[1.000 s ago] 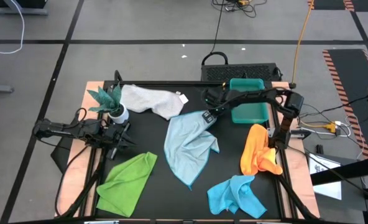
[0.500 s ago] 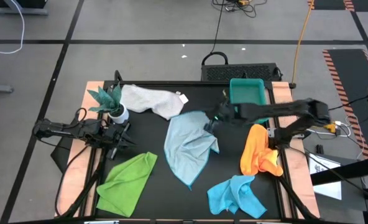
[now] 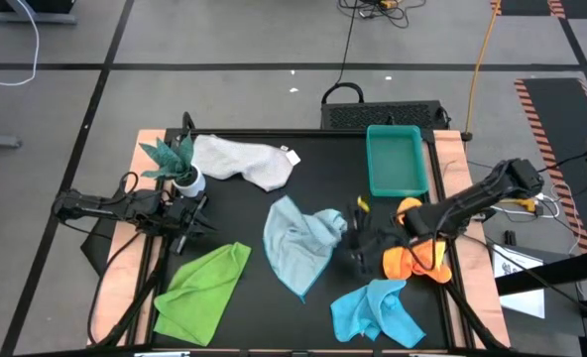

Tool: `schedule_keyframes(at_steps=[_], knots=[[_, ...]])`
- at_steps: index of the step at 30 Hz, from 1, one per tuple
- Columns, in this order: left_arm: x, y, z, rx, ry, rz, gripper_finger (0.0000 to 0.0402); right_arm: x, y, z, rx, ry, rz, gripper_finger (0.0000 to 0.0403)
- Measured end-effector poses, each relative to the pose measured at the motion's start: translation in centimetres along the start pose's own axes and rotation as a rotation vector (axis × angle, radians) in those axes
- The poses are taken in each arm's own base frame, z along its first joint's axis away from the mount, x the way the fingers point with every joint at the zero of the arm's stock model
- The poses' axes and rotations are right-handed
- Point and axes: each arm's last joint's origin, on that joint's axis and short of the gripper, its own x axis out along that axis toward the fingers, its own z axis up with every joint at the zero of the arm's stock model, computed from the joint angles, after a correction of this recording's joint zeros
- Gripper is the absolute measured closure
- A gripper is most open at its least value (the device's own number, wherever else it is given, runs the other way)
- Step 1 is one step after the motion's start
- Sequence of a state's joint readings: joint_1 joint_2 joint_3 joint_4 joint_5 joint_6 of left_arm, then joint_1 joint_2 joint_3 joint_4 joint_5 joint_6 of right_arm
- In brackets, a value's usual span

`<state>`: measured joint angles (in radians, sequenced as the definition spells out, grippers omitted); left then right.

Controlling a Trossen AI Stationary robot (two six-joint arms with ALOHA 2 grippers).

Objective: Fold microfiber towels
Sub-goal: Fold the light blue microfiber cloth

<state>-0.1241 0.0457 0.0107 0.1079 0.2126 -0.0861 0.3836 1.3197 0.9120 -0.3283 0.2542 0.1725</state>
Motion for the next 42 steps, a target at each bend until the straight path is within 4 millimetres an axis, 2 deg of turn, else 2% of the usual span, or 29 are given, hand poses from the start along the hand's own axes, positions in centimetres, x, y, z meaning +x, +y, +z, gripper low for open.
schedule_keyframes(at_steps=[4,9,19,24,29,32,40,42], knots=[[0.0,0.0,0.0,0.0,-0.001,0.004,0.0364,0.8,1.4,-3.3,0.109,0.093,0.071,0.0401],[0.0,0.0,0.3,0.006,-0.031,0.002,0.0364,1.3,2.4,-6.3,0.242,0.174,0.102,0.0402],[-0.4,-0.3,2.9,0.032,-0.302,-0.02,0.0364,2.4,3.2,-10.1,0.275,0.103,0.162,0.0402],[0.7,0.0,3.0,0.003,-0.322,0.147,0.0364,2.7,3.0,-11.2,0.268,0.038,0.193,0.0402],[3.2,0.3,2.0,-0.033,-0.256,0.234,0.0364,2.9,2.8,-11.7,0.258,0.015,0.199,0.0402],[5.7,0.6,1.9,-0.049,-0.169,0.296,0.0364,2.9,2.7,-11.7,0.254,0.002,0.2,0.0402],[15.7,2.5,0.7,-0.071,0.216,0.501,0.0364,2.9,2.7,-11.5,0.237,-0.021,0.207,0.0402],[17.7,3.4,0.4,-0.076,0.311,0.55,0.0364,2.9,2.7,-11.5,0.238,-0.024,0.207,0.0402]])
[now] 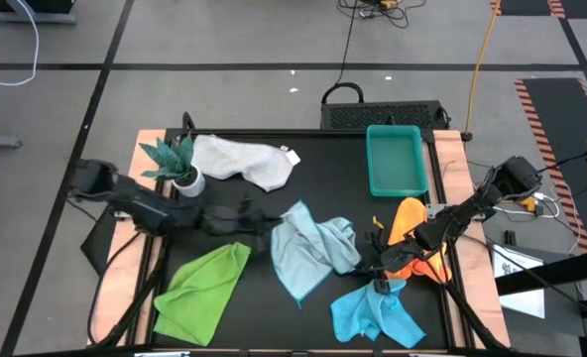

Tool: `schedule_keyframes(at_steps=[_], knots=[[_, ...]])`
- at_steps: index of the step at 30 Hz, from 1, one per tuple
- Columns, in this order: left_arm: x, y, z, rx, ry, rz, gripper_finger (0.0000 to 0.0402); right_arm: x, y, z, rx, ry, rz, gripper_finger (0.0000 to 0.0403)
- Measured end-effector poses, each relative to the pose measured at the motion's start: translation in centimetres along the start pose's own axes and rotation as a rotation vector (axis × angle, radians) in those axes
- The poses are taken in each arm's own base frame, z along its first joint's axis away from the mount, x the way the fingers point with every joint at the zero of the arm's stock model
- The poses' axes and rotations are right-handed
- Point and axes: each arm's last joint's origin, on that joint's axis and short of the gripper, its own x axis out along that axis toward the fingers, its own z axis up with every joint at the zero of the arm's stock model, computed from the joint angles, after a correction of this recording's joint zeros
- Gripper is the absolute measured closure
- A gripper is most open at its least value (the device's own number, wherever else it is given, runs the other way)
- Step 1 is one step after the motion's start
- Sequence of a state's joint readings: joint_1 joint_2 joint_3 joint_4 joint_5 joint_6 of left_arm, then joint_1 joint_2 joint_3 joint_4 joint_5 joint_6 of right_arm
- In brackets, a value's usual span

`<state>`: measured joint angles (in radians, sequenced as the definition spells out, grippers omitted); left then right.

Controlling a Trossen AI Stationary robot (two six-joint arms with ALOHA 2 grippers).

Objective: Fold microfiber towels
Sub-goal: Fold the light blue microfiber cloth

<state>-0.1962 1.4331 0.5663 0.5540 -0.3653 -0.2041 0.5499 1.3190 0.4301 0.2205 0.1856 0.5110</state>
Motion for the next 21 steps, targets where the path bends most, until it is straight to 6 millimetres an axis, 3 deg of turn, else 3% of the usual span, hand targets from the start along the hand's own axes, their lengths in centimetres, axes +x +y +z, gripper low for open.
schedule_keyframes(at_steps=[5,9,12,17,21], knots=[[4.3,0.6,1.0,-0.069,0.146,0.109,0.0364,0.0,0.0,0.0,-0.003,0.0,-0.001,0.0402],[7.0,2.9,0.7,-0.136,0.247,0.226,0.0364,0.0,0.0,0.0,-0.012,-0.003,-0.004,0.0402],[8.4,5.1,-0.7,-0.19,0.357,0.275,0.0364,0.0,-0.1,0.0,-0.027,-0.016,-0.028,0.0402],[10.0,7.1,-2.8,-0.322,0.47,0.143,0.0364,0.0,-0.1,0.2,-0.026,-0.032,-0.039,0.0402],[10.5,5.5,-3.5,-0.319,0.515,-0.134,0.0364,0.0,0.0,0.2,-0.031,-0.037,-0.035,0.0402]])
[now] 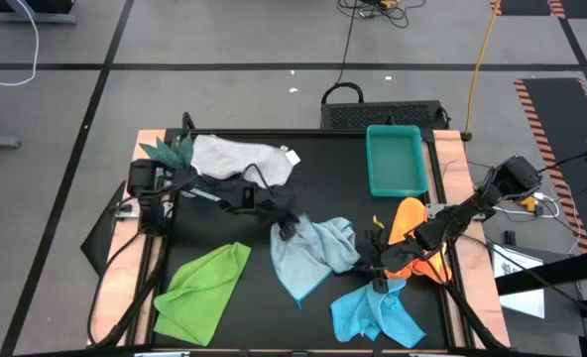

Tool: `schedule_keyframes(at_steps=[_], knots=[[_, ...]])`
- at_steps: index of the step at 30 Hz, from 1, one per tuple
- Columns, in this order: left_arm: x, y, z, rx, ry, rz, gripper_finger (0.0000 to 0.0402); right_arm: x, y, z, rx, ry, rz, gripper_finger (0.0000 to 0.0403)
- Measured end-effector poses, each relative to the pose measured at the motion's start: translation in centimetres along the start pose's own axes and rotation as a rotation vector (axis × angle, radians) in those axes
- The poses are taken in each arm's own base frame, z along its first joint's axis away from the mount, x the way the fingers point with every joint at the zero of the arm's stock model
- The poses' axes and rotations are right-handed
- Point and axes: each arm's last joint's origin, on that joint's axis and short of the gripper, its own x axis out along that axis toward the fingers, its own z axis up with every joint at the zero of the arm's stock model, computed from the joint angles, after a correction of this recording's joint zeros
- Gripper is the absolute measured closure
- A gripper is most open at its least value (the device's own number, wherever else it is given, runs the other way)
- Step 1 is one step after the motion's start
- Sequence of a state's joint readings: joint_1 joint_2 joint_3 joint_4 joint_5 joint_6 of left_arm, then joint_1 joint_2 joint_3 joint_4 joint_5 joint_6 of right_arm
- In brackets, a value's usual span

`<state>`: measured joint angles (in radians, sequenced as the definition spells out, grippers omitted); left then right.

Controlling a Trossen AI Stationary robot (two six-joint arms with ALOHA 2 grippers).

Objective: Fold microfiber towels
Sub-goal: Fold the light blue microfiber cloth

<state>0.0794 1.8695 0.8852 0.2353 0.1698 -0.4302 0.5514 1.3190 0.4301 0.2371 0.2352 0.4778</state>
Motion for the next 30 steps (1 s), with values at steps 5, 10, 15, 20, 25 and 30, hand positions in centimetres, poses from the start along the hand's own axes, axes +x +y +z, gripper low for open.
schedule_keyframes(at_steps=[5,10,15,20,25,30], knots=[[0.7,-4.5,-2.4,0.278,0.085,-0.226,0.0364,0.0,0.0,0.0,0.0,0.001,-0.001,0.0402],[0.6,-8.7,-5.0,0.522,0.067,-0.21,0.0364,0.0,0.0,0.0,-0.001,0.001,0.0,0.0401],[-1.8,-11.7,-5.1,0.602,-0.012,-0.15,0.0364,0.0,0.0,0.0,-0.009,0.002,0.0,0.0401],[-5.2,-14.1,-4.6,0.651,-0.075,-0.23,0.0364,0.0,0.0,0.0,-0.012,0.002,0.0,0.0401],[-5.8,-15.0,-5.4,0.733,-0.082,-0.204,0.0364,0.0,0.0,0.0,-0.016,0.0,0.001,0.0401],[-5.7,-14.0,-4.7,0.748,-0.115,-0.03,0.0364,0.0,0.0,0.1,-0.017,-0.009,0.005,0.0401]])
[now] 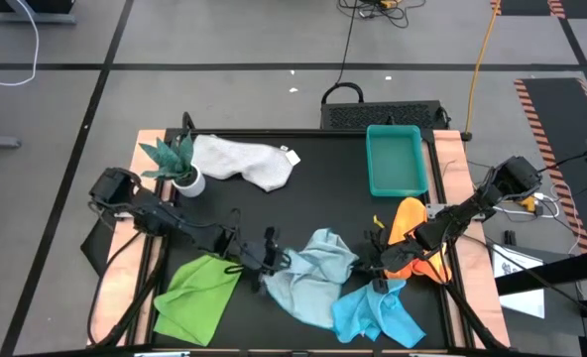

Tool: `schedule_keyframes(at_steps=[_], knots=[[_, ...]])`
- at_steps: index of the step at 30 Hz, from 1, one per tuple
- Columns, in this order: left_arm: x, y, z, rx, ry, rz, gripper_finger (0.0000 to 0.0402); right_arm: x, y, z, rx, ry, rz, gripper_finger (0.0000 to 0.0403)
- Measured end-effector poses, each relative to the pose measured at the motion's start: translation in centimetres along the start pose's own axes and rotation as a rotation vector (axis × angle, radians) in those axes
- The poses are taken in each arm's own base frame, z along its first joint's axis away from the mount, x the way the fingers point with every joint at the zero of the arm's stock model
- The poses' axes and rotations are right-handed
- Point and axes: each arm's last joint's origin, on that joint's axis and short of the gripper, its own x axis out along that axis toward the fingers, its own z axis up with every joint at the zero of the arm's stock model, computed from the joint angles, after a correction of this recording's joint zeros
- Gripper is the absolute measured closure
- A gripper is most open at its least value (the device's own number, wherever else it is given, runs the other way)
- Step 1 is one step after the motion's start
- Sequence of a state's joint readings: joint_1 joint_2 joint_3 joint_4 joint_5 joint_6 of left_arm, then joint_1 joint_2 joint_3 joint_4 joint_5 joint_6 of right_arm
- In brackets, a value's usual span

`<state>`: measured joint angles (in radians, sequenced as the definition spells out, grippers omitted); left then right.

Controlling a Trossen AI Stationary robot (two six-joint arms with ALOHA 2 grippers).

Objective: Fold microfiber towels
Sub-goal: Fold the light blue microfiber cloth

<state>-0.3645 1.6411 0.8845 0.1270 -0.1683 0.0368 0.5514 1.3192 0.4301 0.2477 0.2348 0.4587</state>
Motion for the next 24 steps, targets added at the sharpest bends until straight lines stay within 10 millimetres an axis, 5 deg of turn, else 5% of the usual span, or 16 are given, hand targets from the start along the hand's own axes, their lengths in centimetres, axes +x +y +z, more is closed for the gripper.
schedule_keyframes(at_steps=[4,11,17,24], knots=[[-0.1,2.6,0.1,-0.098,0.003,-0.003,0.0345,0.0,0.0,0.0,0.001,-0.004,0.002,0.0401],[2.5,5.9,-2.6,-0.241,0.103,-0.161,0.0281,0.0,0.1,0.2,-0.003,-0.017,0.008,0.0401],[3.9,4.4,-3.0,-0.208,0.047,-0.461,0.0271,0.0,0.1,0.2,-0.003,-0.016,0.008,0.0401],[3.2,1.6,-2.3,-0.065,0.059,-0.334,0.0299,0.0,0.1,0.2,-0.02,-0.016,0.008,0.0401]])
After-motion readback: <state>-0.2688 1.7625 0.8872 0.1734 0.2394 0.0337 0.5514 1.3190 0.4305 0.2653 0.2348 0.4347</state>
